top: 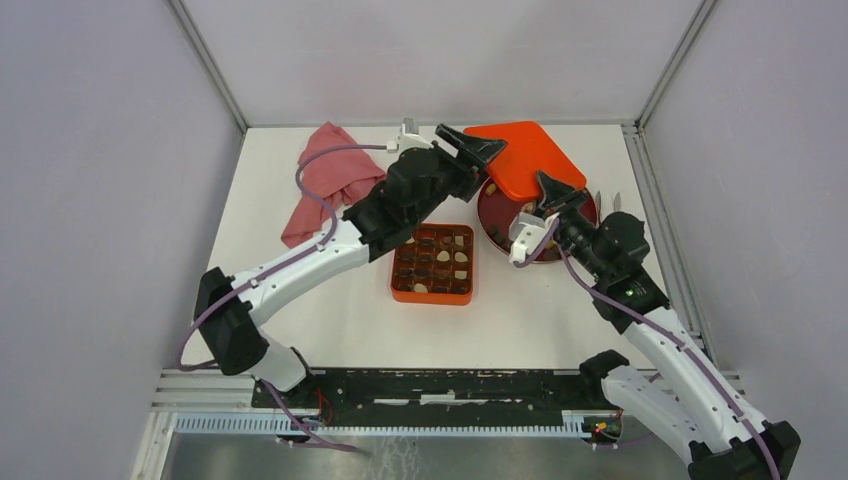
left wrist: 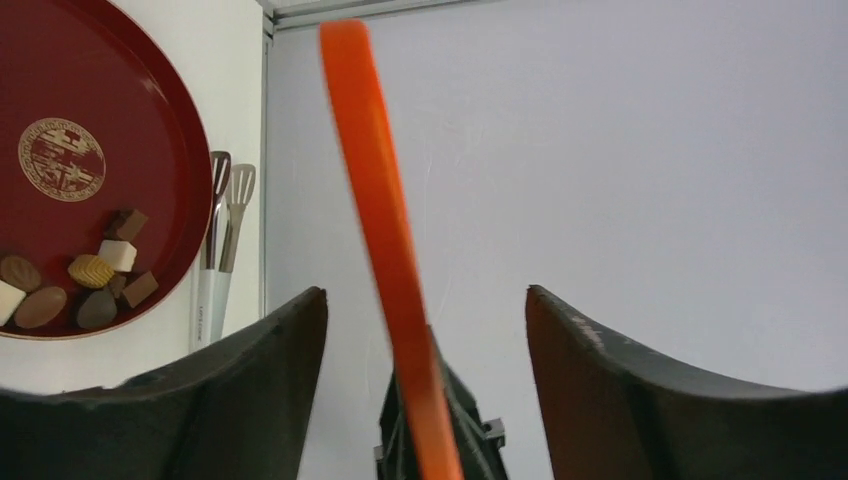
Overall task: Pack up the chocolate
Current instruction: Adjust the box lid.
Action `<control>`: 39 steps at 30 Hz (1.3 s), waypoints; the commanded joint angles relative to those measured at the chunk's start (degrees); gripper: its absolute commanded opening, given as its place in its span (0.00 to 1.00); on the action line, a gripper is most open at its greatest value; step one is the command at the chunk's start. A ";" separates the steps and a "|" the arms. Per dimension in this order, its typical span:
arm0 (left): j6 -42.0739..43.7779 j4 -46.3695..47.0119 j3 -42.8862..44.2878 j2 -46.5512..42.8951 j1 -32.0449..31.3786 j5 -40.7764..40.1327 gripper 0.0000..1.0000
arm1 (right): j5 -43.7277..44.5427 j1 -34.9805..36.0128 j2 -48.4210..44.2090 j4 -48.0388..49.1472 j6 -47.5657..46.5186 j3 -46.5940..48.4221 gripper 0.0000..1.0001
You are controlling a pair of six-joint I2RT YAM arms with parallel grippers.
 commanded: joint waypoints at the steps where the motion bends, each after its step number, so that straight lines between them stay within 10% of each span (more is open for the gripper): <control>1: -4.54 -7.63 8.18 3.74 -1.07 -4.85 0.73 | 1.88 1.83 -0.88 5.03 -5.45 -0.78 0.00; 8: -4.13 -7.56 9.26 6.22 -1.26 -3.25 0.12 | 2.70 2.86 -1.16 5.39 -6.56 -1.93 0.04; 17: 7.17 -2.16 4.67 3.82 4.32 0.14 0.02 | 7.14 2.70 -4.75 5.03 2.17 -5.30 0.96; 24: 20.60 18.72 -9.11 -2.02 17.96 21.10 0.02 | 3.35 -2.44 -8.91 -3.30 16.48 -8.60 0.98; 30: 32.87 9.60 -9.20 -5.23 25.43 39.20 0.02 | -10.86 -12.89 -1.09 -10.44 38.18 -1.32 0.98; 39: 24.93 26.04 -22.74 -8.71 29.54 52.67 0.02 | -43.64 -18.32 15.21 4.99 72.39 5.12 0.93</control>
